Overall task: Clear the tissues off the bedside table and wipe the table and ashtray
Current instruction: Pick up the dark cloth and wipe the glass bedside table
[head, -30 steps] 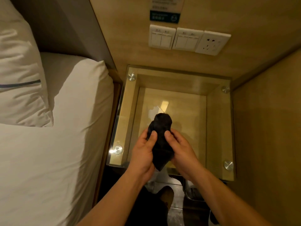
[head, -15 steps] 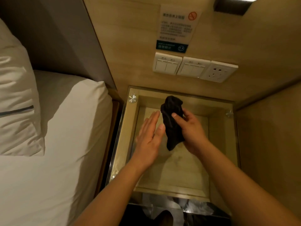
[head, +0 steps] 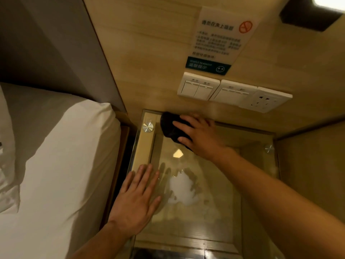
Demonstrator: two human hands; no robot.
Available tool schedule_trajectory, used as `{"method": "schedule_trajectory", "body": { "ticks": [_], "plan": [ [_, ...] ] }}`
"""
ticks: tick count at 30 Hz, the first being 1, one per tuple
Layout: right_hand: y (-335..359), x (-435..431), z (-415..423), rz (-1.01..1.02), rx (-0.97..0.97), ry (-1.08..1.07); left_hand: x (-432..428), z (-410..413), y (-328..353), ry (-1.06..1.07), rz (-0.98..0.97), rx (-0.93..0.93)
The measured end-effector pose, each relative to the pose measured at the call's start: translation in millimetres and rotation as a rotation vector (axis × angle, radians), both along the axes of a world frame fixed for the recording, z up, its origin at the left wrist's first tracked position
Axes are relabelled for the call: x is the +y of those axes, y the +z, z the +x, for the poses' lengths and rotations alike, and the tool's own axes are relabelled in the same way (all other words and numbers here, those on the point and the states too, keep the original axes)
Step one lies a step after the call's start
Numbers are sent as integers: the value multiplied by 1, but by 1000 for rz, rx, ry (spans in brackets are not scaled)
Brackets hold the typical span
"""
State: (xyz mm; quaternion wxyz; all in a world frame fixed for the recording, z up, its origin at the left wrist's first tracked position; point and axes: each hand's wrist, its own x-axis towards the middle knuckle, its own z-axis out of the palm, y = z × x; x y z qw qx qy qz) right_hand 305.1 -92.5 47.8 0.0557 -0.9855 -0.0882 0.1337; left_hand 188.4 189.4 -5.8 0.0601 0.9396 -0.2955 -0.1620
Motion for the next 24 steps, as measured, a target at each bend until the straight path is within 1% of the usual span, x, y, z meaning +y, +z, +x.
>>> {"method": "schedule_trajectory", "body": {
  "ticks": [3,6,10,15,24],
  "plan": [
    [-20,-9,0,-5,55,136,0,0,-4,-9,9,-27],
    [-30,-15,8,3,92,154,0,1,-6,-10,11,-29],
    [-42,-15,7,24,31,156,-1,3,-6,-14,16,-13],
    [-43,-15,-3,48,52,206,-1,3,-6,-18,41,-5],
    [-45,-10,-53,50,59,310,-1,2,-4,-22,55,-2]
  ]
}}
